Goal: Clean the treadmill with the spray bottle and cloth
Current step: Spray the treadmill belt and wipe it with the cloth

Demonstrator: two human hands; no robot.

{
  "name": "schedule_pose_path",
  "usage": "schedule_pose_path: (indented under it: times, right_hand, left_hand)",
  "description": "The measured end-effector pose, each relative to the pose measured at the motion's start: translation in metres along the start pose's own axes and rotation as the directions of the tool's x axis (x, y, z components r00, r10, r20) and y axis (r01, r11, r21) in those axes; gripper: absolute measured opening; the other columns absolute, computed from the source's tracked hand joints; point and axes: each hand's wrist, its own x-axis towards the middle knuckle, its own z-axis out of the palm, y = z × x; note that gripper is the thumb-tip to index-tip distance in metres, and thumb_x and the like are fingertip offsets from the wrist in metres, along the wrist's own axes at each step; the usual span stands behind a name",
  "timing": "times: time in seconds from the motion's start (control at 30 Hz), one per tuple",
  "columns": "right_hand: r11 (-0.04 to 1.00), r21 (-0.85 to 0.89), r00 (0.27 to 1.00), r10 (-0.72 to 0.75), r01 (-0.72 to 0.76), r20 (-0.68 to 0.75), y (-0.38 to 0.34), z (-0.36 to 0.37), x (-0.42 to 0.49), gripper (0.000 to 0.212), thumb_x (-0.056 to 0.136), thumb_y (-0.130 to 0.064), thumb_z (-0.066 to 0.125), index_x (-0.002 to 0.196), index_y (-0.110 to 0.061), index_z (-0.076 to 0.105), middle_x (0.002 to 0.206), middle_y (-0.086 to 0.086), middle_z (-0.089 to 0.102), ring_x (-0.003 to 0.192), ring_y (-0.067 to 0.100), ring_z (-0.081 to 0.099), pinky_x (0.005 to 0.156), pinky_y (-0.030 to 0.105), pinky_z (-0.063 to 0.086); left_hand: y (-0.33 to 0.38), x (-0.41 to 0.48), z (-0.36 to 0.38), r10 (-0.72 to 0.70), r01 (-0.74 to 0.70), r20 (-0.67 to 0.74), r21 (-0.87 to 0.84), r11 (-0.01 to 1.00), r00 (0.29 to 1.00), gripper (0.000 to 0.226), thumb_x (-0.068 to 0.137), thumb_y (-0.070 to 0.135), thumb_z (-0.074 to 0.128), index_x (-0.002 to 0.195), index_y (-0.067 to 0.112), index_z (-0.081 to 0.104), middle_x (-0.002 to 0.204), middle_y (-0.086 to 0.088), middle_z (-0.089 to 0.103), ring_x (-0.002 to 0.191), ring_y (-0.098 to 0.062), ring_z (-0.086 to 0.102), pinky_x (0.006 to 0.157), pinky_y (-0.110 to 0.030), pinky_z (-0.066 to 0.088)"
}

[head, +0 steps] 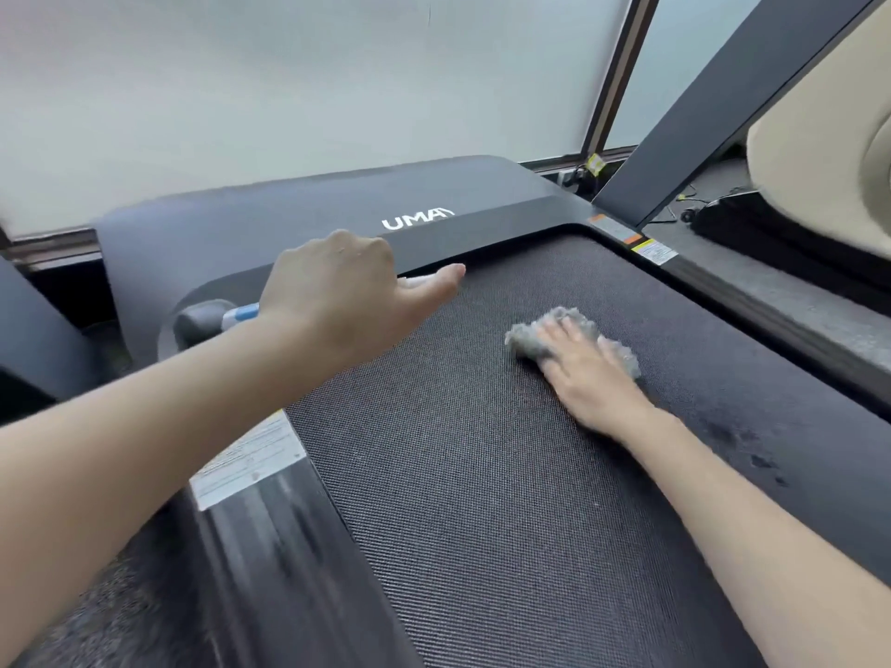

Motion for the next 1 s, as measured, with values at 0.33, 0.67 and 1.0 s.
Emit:
schedule_pose_path:
  times: [0.33,0.67,1.0]
  right_hand:
    - [0.807,-0.001,0.807,-0.591,0.591,0.003,-0.173,0.042,-0.043,0.05,0.101,-0.031,0.035,0.149,-0.023,0.025,0.158,-0.006,0.019,0.146,0.015,0.005,0.117,0.043,-0.005]
    - [0.87,-0.015,0.869,-0.493,0.493,-0.033,-0.084,0.04,-0.133,0.053,0.098,-0.04,0.025,0.149,-0.028,0.026,0.157,-0.01,0.02,0.146,0.01,0.005,0.119,0.045,0.007]
    - [0.905,0.141,0.914,-0.406,0.402,-0.002,-0.095,0.037,-0.173,0.057,0.094,-0.041,0.021,0.149,-0.025,0.026,0.158,-0.007,0.017,0.147,0.012,0.0,0.118,0.042,-0.005]
  left_hand:
    - [0.004,0.004,-0.004,0.01,-0.01,-0.015,-0.026,1.0,1.0,0.075,0.084,0.071,0.034,0.045,0.008,0.038,0.049,-0.009,0.041,0.046,-0.021,0.039,0.046,-0.028,0.021]
    - [0.022,0.0,0.018,0.112,-0.11,0.029,-0.067,0.992,0.993,0.079,0.084,0.074,0.03,0.043,0.006,0.037,0.046,-0.009,0.043,0.045,-0.024,0.044,0.049,-0.028,0.032]
    - [0.1,-0.014,0.035,0.318,-0.303,0.142,-0.12,0.946,0.937,0.088,0.07,0.091,0.015,0.045,0.01,0.04,0.053,-0.007,0.049,0.051,-0.025,0.048,0.057,-0.032,0.04]
